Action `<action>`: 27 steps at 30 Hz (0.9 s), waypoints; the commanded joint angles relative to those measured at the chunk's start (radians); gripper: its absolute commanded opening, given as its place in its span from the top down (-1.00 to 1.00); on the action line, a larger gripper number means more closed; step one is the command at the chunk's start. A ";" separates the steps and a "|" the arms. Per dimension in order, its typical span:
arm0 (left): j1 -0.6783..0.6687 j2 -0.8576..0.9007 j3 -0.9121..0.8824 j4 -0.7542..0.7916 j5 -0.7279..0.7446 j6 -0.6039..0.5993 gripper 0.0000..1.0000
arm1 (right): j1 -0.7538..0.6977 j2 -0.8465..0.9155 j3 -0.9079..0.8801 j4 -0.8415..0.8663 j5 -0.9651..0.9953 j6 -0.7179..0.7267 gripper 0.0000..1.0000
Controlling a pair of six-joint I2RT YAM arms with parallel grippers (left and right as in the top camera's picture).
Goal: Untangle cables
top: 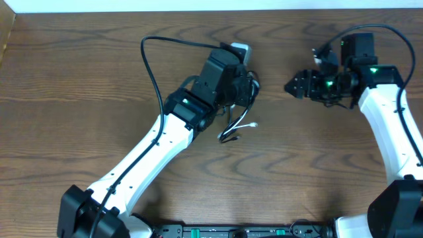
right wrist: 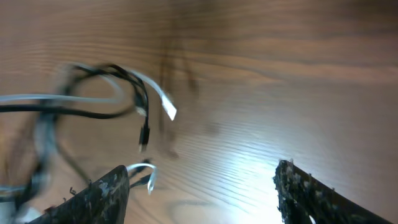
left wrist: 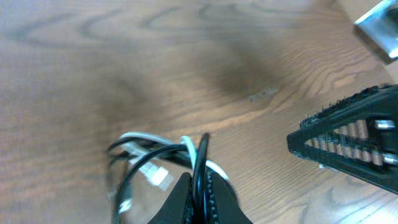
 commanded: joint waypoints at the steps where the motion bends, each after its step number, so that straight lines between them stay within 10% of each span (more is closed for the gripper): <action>1: 0.015 0.008 0.011 -0.011 0.021 -0.059 0.86 | 0.055 -0.003 0.012 0.036 -0.097 0.059 -0.42; 27: 0.024 -0.005 0.011 0.064 0.016 -0.101 0.86 | 0.251 0.115 0.008 0.193 0.091 0.401 -0.23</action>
